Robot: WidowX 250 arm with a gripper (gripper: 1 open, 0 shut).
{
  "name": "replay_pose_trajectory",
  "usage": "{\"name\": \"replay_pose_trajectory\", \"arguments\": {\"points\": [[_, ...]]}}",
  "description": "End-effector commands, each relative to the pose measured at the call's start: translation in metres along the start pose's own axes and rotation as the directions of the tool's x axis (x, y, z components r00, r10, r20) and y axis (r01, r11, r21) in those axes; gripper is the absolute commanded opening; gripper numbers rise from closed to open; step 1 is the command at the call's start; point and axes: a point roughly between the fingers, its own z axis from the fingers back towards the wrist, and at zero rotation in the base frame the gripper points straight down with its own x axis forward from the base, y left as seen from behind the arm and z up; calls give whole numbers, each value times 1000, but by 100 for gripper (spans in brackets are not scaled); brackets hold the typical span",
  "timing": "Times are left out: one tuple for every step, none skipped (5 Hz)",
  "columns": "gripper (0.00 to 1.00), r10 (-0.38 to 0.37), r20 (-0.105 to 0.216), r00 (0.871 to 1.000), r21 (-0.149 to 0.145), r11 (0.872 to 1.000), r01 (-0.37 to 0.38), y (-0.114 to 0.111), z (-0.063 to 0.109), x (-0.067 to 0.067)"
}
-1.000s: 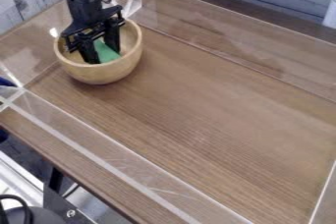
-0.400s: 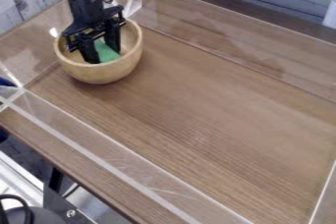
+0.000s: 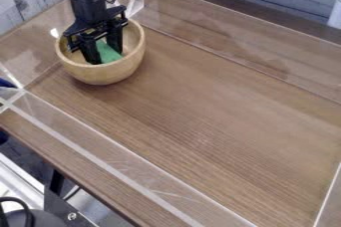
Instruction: Put the green block in the brown bowl
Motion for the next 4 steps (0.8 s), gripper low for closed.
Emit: {"name": "replay_pose_trajectory", "arguments": {"points": [[0, 3, 61, 998, -36, 999, -1, -7, 9, 11], [0, 1, 66, 998, -33, 999, 1, -7, 9, 11], [0, -1, 71, 997, -30, 1000, 3, -7, 9, 11], [0, -3, 76, 997, -27, 1000, 5, -7, 8, 11]]}}
